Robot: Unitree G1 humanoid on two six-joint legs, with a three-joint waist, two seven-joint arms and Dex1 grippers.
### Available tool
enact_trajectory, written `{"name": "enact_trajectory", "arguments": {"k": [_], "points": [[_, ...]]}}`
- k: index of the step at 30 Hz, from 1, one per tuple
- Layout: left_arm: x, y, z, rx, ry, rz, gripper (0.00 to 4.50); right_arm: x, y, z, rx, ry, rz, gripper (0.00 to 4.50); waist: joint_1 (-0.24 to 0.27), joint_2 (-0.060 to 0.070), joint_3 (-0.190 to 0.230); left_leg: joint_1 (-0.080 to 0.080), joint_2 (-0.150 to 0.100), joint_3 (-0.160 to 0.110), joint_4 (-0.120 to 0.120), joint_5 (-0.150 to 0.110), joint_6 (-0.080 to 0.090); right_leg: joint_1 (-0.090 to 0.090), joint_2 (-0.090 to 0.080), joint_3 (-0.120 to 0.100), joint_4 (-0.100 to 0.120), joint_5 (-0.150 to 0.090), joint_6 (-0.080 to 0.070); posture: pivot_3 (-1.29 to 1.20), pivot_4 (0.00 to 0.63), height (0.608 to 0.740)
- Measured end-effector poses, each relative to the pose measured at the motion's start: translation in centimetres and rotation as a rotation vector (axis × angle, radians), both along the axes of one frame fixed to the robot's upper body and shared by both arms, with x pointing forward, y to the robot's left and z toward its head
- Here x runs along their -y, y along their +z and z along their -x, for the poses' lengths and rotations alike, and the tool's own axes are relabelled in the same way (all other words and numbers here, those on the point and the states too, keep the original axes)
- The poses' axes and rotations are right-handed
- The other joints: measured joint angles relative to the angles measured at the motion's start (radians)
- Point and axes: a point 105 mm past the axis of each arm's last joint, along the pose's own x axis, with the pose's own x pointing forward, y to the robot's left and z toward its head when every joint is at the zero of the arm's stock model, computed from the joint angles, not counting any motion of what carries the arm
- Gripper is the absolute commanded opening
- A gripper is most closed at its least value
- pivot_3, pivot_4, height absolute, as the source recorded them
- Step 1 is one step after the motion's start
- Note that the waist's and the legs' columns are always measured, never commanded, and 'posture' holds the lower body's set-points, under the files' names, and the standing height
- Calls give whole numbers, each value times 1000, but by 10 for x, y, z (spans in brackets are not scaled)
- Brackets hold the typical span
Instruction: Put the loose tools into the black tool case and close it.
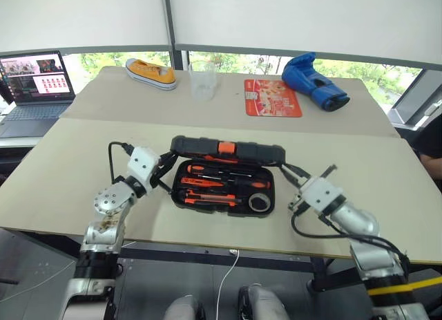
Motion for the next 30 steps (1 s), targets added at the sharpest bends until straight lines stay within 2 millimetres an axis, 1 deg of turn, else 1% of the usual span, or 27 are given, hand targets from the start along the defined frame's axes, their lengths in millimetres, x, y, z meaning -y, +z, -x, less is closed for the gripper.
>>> {"name": "enact_trajectory", "arguments": {"k": [1,2,3,4,5,7,9,10,11,12,13,14,15,17,19,20,22,24,26,28,30], "points": [[-13,-2,6,-44,24,1,2035,7,-9,8,-78,-2,1,2005,-2,0,0,0,1,0,0,0,0,-1,0,1,0,0,0,0,150,724],[-27,-1,11,-95,38,5,2342,15,-15,15,-174,1,-12,2048,-3,0,1,0,1,1,0,0,0,-2,0,3,2,0,0,0,150,724],[-37,1,16,-141,34,-5,2666,19,-16,23,-258,22,-10,2048,-2,0,1,-1,0,1,0,0,1,-3,0,3,3,0,0,0,150,724],[-49,7,21,-182,37,-17,2666,23,-15,33,-346,51,-6,2048,0,0,1,0,0,1,0,0,1,-3,0,4,4,-1,-1,0,150,724],[-58,17,24,-200,25,-30,2666,24,-10,43,-430,93,-13,2048,2,0,1,0,0,1,1,-2,3,-2,0,3,4,-1,-1,0,150,724],[-63,29,23,-211,-5,-62,2666,19,-3,57,-515,169,6,2048,12,0,1,1,0,1,1,-3,5,-2,0,3,3,-1,-1,0,150,724],[-63,36,13,-213,-49,-78,2076,9,-4,71,-595,250,17,1502,26,-2,0,1,0,1,1,-7,11,-2,1,2,3,-1,-1,0,150,724],[-62,36,3,-220,-68,-88,1923,4,-8,76,-628,281,20,1322,33,-2,-1,0,-2,1,1,-7,12,-2,3,0,3,-1,-1,0,150,724],[-61,35,-4,-227,-78,-100,1454,1,-11,78,-646,296,23,923,38,-3,-1,-1,-3,2,1,-6,11,-2,4,0,3,-1,-1,0,150,724],[-56,34,-17,-224,-94,-121,1047,-3,-16,80,-673,315,29,553,44,-3,-1,-1,-3,2,1,-4,7,-2,4,0,2,-1,-1,0,150,724],[-51,33,-23,-227,-105,-135,747,-6,-18,81,-682,328,33,260,47,-3,-1,-2,-3,2,2,-4,7,-2,4,0,2,-1,-1,0,150,724],[-42,31,-35,-221,-126,-164,480,-10,-21,81,-689,341,43,25,50,-4,-2,-3,-4,3,2,-4,8,-2,4,0,0,0,-1,0,150,724],[-33,30,-45,-218,-142,-185,109,-15,-20,78,-679,356,53,0,51,-5,-2,-6,-4,3,3,-4,8,-3,5,-2,-3,1,-1,0,150,724],[-8,28,-65,-204,-193,-226,109,-23,-19,73,-656,381,84,0,51,-6,-2,-11,-5,3,6,-5,11,-4,6,-8,-5,6,-7,0,150,724],[15,25,-78,-192,-238,-272,109,-28,-21,66,-646,394,118,0,49,-7,-3,-15,-5,3,6,-6,12,-4,6,-11,-8,7,-5,0,150,724],[30,23,-83,-185,-268,-292,109,-31,-25,62,-649,399,135,0,48,-8,-3,-16,-5,3,6,-6,13,-4,7,-12,-8,8,-3,0,150,724],[50,21,-88,-168,-310,-326,109,-34,-29,56,-650,400,159,0,45,-8,-3,-17,-6,4,6,-6,13,-4,7,-13,-10,9,-2,0,150,724],[59,18,-89,-163,-341,-364,109,-34,-34,51,-658,391,189,0,35,-8,-3,-18,-7,4,4,-6,14,-4,6,-13,-12,8,0,0,150,724],[59,12,-85,-169,-379,-406,109,-32,-40,45,-663,371,213,0,22,-8,-3,-18,-6,4,2,-6,14,-4,7,-14,-14,8,0,0,150,724],[59,8,-80,-175,-429,-447,109,-28,-43,34,-651,335,220,0,17,-8,-3,-18,-6,4,2,-6,14,-4,7,-14,-14,8,0,0,150,724],[60,4,-69,-203,-534,-496,109,-16,-39,13,-608,265,238,0,15,-8,-3,-17,-6,7,4,-6,14,-3,4,-14,-12,7,3,0,150,724]]}}
